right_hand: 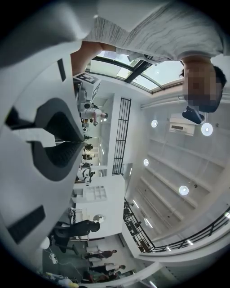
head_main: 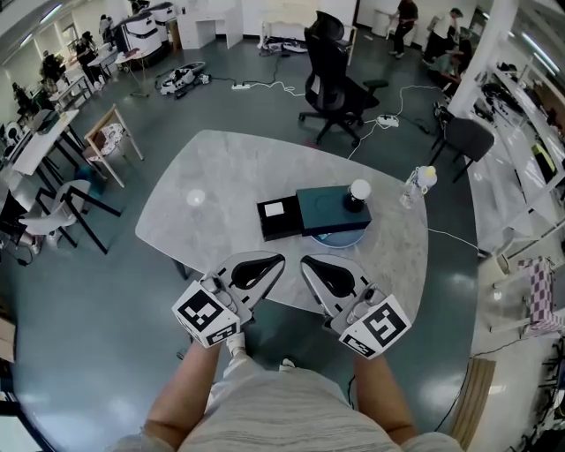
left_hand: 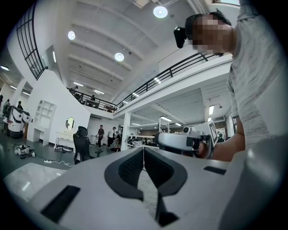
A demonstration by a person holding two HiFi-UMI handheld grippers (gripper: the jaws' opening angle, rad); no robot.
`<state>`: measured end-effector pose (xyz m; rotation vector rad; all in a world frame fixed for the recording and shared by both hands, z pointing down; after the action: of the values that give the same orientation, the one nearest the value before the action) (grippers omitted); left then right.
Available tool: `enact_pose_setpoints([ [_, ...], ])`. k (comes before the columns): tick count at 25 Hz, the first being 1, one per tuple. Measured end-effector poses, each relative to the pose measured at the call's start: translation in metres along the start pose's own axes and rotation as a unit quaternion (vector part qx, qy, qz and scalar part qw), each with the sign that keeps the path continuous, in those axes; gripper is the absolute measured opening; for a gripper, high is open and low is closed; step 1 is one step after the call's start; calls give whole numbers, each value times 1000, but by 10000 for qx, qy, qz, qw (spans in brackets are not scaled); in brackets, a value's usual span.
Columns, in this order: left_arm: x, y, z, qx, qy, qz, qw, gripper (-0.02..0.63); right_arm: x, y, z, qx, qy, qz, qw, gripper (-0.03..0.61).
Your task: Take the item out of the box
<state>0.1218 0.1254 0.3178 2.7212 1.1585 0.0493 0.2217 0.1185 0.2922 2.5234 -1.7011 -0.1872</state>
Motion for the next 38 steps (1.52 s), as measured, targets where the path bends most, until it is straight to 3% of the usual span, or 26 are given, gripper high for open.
enact_pose_setpoints([
  [10,-50,-17,-15,-63,-195,-19,9998,20,6,53,-7,-365,156,-190,9990,20],
  [21,-157,-50,-24,-104,-269,-221,9993,20,29,152,-5,-656,482,-531,9953,20],
  [29,-211,-60,-31,-72,-297,-578,9979,20,33,197,-11,-1104,676,-1010,9864,20],
  [38,-237,-35,-49,-111,-509,-744,9959,20,59,217,-42,-1754,850,-1181,9737,21],
])
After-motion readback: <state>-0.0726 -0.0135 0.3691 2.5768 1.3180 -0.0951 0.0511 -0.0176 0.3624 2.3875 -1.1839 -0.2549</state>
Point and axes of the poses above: the fingertips, and each gripper's own axes: y forward along the fingers, x to its right, z out of its top, the point moved 4 cm from there along -y, backward along the fingers, and after that the axes turned 15 degrees about -x, right-handed, at the moved point
